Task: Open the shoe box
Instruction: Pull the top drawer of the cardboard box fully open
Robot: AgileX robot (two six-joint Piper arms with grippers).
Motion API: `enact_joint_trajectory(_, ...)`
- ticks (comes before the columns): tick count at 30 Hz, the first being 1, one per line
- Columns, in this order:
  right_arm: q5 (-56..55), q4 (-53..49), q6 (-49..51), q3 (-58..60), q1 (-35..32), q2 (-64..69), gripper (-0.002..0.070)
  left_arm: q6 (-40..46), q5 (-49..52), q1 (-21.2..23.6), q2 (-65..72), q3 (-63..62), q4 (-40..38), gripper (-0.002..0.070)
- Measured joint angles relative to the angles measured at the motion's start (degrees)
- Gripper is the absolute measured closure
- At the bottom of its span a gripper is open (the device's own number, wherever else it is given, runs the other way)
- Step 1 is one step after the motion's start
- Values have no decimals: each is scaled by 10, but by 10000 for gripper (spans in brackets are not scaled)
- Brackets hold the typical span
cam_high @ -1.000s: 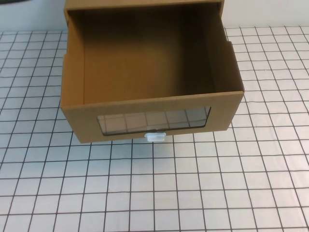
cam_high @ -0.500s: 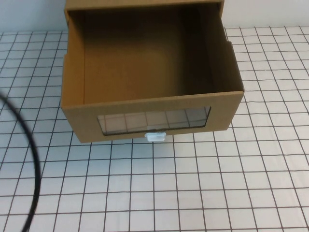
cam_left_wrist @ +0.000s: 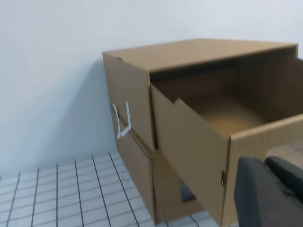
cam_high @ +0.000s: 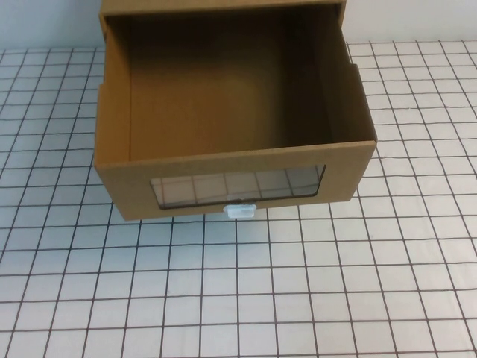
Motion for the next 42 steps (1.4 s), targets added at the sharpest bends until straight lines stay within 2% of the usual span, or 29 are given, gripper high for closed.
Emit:
enact_joint_trajectory(8,0,5,0,31,0,-23,689,-4,-9,0,-31,96,-17,677)
enact_joint_trajectory(17,-71,6,0,56,0,-23,689,-2,-136,0,-31,206,-59,677)
enact_joint_trajectory(27,-178,3,0,87,0,-23,689,2,-142,0,-31,211,-60,677)
enact_joint_trajectory(42,-174,3,0,94,0,-23,689,3,-141,0,-31,211,-60,677)
